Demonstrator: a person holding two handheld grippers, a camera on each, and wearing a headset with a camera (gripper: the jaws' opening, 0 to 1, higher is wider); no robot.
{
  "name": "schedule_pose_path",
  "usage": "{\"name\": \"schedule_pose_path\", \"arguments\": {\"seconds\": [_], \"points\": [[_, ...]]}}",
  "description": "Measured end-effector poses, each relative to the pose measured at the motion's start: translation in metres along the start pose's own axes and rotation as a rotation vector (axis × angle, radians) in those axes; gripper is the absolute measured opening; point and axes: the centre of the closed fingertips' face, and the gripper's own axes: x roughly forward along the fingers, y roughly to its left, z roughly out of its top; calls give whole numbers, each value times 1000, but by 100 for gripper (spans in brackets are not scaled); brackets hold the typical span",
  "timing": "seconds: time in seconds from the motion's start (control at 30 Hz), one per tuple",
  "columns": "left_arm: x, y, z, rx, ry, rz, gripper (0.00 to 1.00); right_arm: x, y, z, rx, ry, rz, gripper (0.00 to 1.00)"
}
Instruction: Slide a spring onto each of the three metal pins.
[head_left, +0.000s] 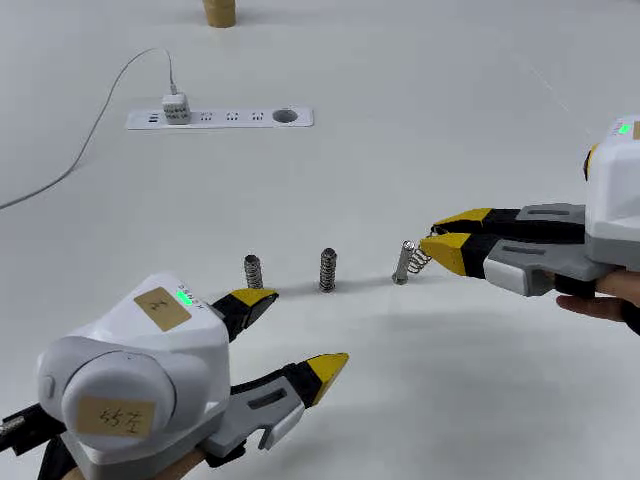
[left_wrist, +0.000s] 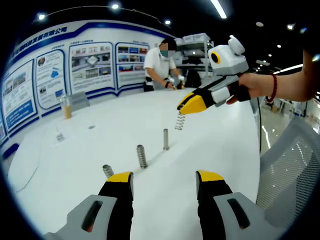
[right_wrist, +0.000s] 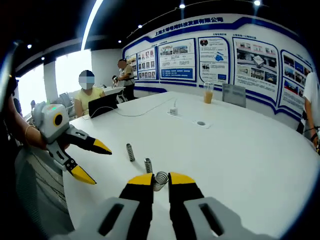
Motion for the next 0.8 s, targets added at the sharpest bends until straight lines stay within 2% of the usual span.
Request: {"name": "schedule_pose_path", "arguments": {"seconds": [0.17,0.4,0.63,0.8], "points": [[-5,10,-2,-40,-7,33,59,4,-6,3,-40,-1,-24,12],[-8,23,-6,-85,-2,79,67,11,-19,2,-50,-3,-59,12],[-10,30,-9,-96,4,106,74,17,-30,3,-58,-5,-92,12],[-11,33,-8,-112,-3,124,81,24,-35,-4,-82,34,-113,12]]}}
